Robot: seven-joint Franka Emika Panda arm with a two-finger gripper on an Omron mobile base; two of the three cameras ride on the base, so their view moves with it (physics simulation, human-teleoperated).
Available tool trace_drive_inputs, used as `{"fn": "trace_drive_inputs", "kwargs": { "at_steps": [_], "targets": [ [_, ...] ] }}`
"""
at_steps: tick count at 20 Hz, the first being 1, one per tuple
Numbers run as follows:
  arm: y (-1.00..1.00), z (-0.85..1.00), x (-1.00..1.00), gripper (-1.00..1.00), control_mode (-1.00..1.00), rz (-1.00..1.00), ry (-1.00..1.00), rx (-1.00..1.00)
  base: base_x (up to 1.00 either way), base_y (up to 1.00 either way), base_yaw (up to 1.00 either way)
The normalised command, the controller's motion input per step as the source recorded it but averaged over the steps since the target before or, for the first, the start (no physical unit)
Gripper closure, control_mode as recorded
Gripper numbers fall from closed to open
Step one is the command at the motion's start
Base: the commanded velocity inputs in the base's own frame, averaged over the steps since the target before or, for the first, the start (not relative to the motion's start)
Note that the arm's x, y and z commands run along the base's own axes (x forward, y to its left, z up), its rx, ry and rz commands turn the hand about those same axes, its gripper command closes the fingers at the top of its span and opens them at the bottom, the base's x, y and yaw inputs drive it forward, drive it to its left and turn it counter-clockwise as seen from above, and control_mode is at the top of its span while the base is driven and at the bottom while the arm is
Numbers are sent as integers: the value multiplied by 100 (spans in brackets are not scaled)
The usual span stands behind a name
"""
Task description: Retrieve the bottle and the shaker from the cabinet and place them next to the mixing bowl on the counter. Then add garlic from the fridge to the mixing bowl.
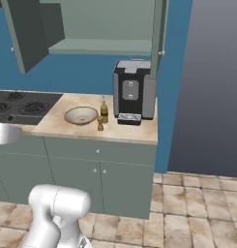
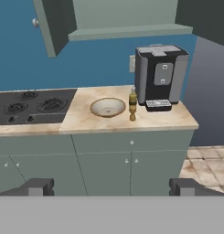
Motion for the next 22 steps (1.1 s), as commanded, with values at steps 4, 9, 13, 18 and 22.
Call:
{"fn": "trace_drive_inputs", "kwargs": {
  "at_steps": [4,9,13,18,22],
  "targets": [
    [0,0,0,-100,100,0,0,0,2,-14,-65],
    [0,0,0,-100,100,0,0,0,4,-5,-80],
    [0,0,0,-100,100,0,0,0,0,0,-78],
    [0,0,0,-100,100,0,0,0,0,-7,-74],
    [0,0,0,-100,100,0,0,0,14,-13,-76]
  ]
}}
